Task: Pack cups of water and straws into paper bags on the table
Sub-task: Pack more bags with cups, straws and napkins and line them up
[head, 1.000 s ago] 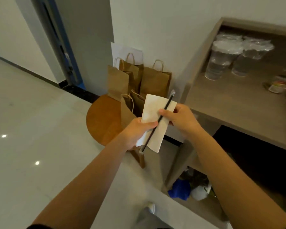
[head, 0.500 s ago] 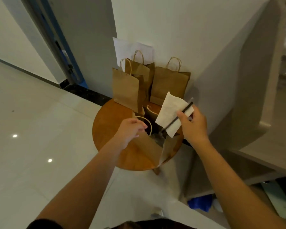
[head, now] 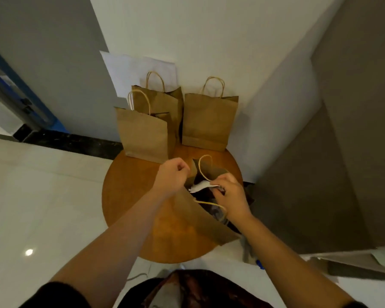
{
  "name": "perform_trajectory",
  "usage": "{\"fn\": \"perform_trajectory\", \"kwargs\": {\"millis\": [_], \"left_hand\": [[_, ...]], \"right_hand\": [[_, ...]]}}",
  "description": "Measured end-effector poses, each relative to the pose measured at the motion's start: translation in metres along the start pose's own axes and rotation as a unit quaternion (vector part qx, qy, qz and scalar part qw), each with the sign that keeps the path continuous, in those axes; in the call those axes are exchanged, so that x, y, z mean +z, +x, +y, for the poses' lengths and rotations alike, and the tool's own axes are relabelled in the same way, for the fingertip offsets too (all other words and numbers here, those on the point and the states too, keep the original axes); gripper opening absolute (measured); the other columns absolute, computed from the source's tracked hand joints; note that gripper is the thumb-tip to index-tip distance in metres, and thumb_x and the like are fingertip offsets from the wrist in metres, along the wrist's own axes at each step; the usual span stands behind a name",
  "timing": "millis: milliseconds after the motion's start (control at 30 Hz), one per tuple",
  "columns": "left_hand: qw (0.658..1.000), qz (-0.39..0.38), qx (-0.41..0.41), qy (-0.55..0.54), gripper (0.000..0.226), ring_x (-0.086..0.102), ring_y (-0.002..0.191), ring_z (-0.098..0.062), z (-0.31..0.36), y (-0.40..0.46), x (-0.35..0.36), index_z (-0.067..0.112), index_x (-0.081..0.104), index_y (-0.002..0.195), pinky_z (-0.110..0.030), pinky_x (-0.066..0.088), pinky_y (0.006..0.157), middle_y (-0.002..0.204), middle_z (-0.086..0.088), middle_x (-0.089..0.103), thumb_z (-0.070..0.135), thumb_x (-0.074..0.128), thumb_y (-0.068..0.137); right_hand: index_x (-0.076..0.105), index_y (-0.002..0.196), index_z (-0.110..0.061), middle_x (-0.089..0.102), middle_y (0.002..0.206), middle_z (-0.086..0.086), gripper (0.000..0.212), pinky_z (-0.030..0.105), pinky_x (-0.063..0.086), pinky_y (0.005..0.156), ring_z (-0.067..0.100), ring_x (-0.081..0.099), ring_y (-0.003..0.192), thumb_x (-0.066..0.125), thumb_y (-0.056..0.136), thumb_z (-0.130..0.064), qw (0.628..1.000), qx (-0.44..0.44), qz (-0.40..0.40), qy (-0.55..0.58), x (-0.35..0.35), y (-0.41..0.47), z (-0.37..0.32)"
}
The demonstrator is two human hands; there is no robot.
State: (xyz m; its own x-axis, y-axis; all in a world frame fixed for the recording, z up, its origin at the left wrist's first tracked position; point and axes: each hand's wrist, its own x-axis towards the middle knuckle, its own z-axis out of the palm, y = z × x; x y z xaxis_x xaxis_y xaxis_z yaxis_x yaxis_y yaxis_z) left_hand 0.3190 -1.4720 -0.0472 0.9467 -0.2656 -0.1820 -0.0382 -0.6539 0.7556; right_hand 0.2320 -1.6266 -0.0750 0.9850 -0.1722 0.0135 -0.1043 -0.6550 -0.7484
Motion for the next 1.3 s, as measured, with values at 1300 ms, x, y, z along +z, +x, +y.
{"fn": "perform_trajectory", "kwargs": {"millis": [1300], "left_hand": [[0.938,-0.108,0.292,0.153,0.011,0.057,0.073,-0.014,0.169,-0.129,0.059,0.028,0.056,0.074,-0.029,0.048,0.061,0.074,0.01,0.06,0.03,0.058,0.085]], "right_hand": [[0.066,0.088,-0.015,0.058,0.077,-0.003,0.015,0.032,0.046,0.07,0.021,0.057,0.078,0.051,0.088,-0.011,0.994,0.047,0.057,-0.085,-0.159,-0.141,-0.027]]}}
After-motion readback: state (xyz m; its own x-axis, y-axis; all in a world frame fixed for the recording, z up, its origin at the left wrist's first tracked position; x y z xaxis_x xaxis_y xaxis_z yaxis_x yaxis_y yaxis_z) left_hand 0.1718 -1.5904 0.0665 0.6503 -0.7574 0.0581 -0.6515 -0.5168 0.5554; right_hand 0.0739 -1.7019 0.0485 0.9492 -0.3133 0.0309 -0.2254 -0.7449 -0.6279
